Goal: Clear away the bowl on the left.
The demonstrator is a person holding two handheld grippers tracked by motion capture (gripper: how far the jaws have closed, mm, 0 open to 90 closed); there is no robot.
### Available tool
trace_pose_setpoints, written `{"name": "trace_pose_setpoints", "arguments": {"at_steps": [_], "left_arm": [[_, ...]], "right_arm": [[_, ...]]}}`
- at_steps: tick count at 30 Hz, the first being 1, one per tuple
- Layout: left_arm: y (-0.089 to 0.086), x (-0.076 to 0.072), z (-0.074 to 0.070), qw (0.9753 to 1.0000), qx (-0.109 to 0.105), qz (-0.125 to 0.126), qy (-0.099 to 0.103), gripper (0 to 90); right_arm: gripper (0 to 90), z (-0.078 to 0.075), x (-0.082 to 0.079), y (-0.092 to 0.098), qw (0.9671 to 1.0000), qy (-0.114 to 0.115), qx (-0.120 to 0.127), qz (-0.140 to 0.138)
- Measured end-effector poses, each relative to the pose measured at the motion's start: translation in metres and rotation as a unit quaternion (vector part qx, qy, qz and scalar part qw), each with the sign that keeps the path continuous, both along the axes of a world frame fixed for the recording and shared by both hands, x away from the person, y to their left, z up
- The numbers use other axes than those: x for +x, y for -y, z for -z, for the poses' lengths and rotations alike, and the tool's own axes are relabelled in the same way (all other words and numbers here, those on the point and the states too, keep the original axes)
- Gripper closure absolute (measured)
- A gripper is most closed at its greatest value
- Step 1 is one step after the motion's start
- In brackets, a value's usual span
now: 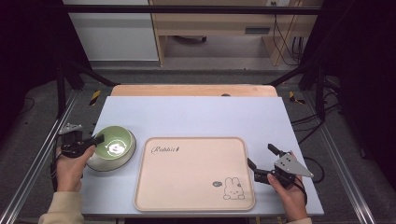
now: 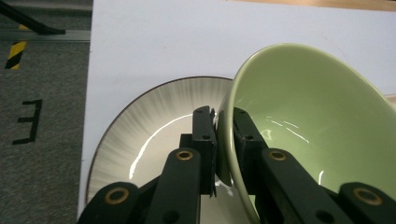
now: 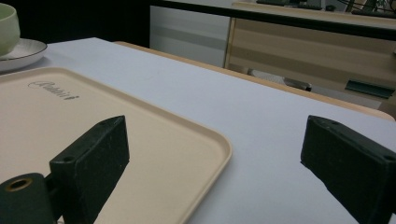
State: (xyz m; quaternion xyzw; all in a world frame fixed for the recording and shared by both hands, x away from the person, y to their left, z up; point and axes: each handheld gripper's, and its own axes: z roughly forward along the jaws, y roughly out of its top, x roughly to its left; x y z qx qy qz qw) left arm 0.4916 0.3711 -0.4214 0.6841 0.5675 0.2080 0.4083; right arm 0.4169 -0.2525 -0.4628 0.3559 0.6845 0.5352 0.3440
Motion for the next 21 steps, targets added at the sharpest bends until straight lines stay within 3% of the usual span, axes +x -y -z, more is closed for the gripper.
{"name": "trace_pose_setpoints", "arguments": {"at_steps": [21], "left_arm": [[0.034,-0.005,-0.012,0.9984,-0.031,0.048,0.008,82.1]], "right_arm": [[7.8,-0.001,-0.001,0.002,1.0,0.002,0.002,0.0]]}}
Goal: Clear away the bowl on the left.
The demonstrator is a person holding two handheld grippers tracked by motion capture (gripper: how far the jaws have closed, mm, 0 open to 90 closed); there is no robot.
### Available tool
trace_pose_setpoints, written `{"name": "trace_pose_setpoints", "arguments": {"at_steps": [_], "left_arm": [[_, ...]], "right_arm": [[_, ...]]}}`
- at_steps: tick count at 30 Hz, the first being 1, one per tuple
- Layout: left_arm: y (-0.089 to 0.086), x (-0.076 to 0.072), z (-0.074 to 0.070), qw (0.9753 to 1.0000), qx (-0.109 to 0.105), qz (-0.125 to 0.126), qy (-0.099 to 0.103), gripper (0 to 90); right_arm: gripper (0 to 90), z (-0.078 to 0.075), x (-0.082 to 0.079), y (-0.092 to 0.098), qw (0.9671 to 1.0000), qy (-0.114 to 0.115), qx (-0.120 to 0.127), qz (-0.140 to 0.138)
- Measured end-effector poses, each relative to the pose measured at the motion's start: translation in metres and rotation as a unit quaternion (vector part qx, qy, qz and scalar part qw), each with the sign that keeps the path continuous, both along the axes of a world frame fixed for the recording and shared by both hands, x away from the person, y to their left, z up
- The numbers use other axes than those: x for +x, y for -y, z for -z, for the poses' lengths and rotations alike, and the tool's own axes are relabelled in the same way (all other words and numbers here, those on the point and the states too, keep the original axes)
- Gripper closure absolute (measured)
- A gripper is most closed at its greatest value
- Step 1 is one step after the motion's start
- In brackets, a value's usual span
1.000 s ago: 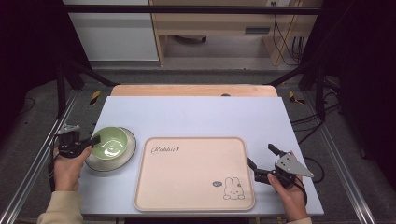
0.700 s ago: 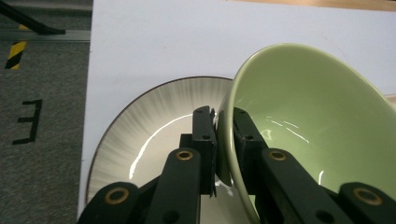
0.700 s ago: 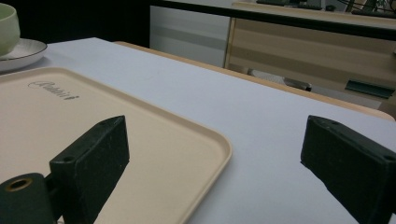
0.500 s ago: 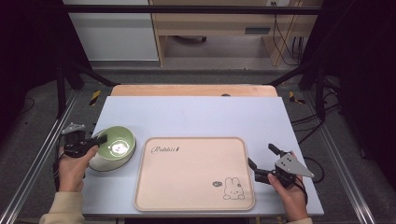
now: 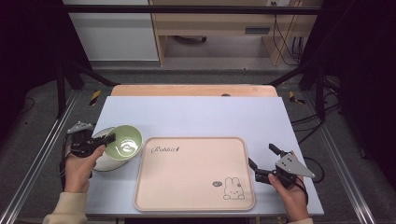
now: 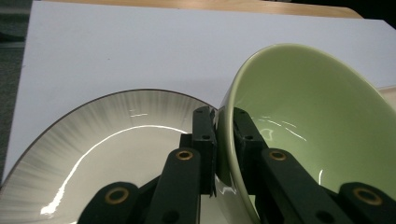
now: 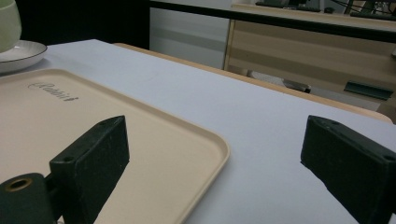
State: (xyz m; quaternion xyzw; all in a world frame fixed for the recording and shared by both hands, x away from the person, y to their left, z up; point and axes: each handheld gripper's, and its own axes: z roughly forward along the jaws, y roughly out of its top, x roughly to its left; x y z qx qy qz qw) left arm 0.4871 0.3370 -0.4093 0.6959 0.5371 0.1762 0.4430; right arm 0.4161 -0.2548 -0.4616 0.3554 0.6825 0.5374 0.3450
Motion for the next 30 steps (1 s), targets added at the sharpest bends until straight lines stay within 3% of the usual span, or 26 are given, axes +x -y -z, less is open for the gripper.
{"name": "trace_pose_setpoints", "arguments": {"at_steps": [7,10,21,30], "left_arm": [[0.01,-0.001,-0.002,0.9996,-0.024,0.014,0.004,82.2],[0.017,-0.002,-0.003,0.9996,-0.015,0.023,0.005,82.1],[0.032,-0.002,-0.003,0.9991,-0.016,0.038,0.005,82.0],[0.055,-0.004,-0.004,0.9983,0.004,0.056,0.016,82.0]], "right_arm": [[7.9,0.0,0.0,0.0,1.0,-0.004,0.0,-0.001],[7.9,0.0,0.0,-0.001,1.0,-0.003,0.0,-0.005],[7.9,0.0,0.0,0.001,1.0,-0.001,0.004,-0.004],[7.9,0.0,0.0,0.001,1.0,-0.003,0.003,-0.003]]}}
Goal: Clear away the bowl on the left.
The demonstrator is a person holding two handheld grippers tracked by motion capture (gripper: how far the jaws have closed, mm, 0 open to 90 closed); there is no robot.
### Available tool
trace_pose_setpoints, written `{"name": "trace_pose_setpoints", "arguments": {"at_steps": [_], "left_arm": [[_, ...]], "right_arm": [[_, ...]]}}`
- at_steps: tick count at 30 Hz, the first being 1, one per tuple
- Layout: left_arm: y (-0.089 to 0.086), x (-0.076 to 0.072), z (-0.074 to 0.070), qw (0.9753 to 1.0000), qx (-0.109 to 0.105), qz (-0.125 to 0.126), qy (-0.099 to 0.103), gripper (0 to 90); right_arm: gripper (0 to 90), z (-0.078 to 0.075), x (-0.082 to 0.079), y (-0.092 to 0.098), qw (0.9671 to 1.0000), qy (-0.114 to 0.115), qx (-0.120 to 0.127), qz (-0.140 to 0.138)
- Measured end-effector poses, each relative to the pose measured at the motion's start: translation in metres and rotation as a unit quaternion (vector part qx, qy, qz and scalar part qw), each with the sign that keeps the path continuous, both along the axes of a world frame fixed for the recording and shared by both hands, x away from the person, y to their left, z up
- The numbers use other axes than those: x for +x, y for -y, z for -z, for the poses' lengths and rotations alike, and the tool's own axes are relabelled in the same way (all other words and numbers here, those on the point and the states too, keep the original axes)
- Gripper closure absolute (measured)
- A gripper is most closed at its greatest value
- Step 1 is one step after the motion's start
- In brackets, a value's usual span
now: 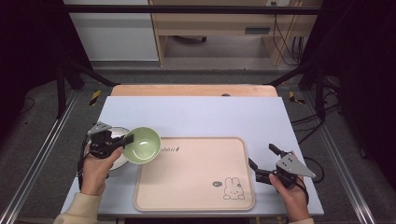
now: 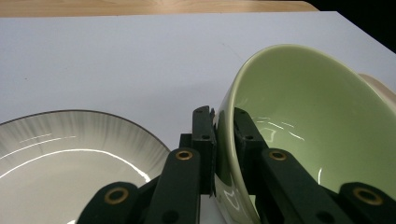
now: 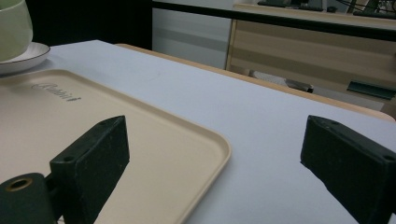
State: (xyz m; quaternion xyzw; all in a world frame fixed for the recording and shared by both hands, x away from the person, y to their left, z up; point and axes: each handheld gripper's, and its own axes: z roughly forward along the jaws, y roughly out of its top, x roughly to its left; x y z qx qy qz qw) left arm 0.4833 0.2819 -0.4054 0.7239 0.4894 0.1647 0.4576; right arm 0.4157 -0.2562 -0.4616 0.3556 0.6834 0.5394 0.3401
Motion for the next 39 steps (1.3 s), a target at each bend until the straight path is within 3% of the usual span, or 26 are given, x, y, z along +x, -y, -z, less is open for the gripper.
{"name": "trace_pose_setpoints", "arguments": {"at_steps": [13,19,23,30,39], "left_arm": [[0.029,-0.006,-0.003,0.9991,-0.005,0.042,0.001,82.0],[0.042,-0.005,0.001,0.9982,-0.007,0.059,-0.005,82.1],[0.048,-0.005,0.006,0.9975,-0.021,0.067,-0.014,82.1],[0.062,-0.008,0.011,0.9964,-0.015,0.081,-0.02,82.1],[0.08,-0.007,0.014,0.9947,-0.018,0.098,-0.027,82.1]], "right_arm": [[8.0,0.0,-0.001,0.0,1.0,0.001,0.0,-0.001],[8.2,0.0,-0.002,0.003,1.0,0.001,0.001,0.004],[8.1,-0.001,-0.004,0.005,1.0,0.004,0.004,0.006],[7.9,-0.004,-0.004,0.003,0.9998,0.007,0.018,0.008],[7.9,-0.002,-0.004,0.005,0.9999,0.003,0.013,0.01]]}}
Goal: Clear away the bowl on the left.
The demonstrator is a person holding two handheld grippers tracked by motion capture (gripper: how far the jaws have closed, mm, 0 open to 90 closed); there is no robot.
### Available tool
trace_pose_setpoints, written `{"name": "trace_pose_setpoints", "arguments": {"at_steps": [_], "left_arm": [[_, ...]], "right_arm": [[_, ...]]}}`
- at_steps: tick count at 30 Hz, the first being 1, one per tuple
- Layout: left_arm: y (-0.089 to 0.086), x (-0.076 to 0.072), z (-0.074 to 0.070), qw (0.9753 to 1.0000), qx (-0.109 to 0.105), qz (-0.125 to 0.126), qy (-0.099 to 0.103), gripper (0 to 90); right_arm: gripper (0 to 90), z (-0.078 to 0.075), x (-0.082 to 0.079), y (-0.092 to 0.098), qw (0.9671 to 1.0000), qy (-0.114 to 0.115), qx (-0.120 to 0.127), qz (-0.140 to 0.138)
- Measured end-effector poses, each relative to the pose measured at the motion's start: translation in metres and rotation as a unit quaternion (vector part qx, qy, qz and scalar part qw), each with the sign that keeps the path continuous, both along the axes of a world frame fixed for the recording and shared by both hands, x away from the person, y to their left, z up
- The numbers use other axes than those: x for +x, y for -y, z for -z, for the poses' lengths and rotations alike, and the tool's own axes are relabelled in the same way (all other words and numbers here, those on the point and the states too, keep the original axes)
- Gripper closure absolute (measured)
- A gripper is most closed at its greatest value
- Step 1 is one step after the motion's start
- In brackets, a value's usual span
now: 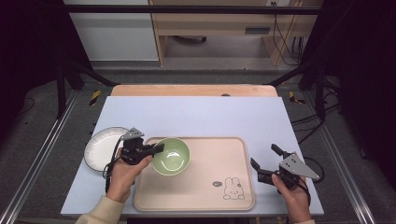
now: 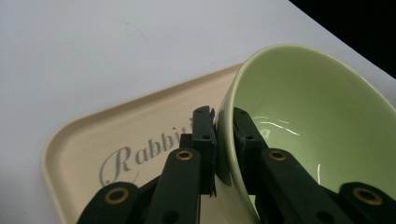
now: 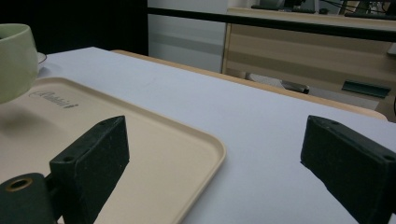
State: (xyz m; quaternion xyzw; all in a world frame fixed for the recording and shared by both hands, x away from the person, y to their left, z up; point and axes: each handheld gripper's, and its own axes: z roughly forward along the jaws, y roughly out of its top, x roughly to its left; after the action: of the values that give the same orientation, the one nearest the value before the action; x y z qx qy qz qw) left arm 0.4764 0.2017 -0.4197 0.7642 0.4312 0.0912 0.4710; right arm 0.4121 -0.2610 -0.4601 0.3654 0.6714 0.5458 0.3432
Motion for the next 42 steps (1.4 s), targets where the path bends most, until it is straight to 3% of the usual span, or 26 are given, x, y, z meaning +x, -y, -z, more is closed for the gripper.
{"name": "trace_pose_setpoints", "arguments": {"at_steps": [8,14,25,31,42], "left_arm": [[0.014,0.006,0.007,0.9998,-0.007,0.012,-0.013,82.1],[0.022,0.007,0.011,0.9997,0.003,0.016,-0.017,82.0],[0.038,0.004,0.018,0.999,0.0,0.037,-0.026,82.0],[0.047,0.0,0.019,0.9984,0.014,0.049,-0.025,81.9],[0.059,0.0,0.021,0.9976,0.014,0.061,-0.029,81.8]], "right_arm": [[7.9,0.002,0.003,0.003,1.0,-0.003,-0.001,-0.001],[7.9,0.001,0.002,0.004,1.0,-0.001,-0.002,0.0],[7.9,0.0,0.003,0.002,1.0,0.001,-0.005,-0.002],[7.9,0.0,0.005,0.0,1.0,0.002,-0.004,-0.006],[7.9,0.0,0.005,0.003,1.0,0.004,-0.003,-0.004]]}}
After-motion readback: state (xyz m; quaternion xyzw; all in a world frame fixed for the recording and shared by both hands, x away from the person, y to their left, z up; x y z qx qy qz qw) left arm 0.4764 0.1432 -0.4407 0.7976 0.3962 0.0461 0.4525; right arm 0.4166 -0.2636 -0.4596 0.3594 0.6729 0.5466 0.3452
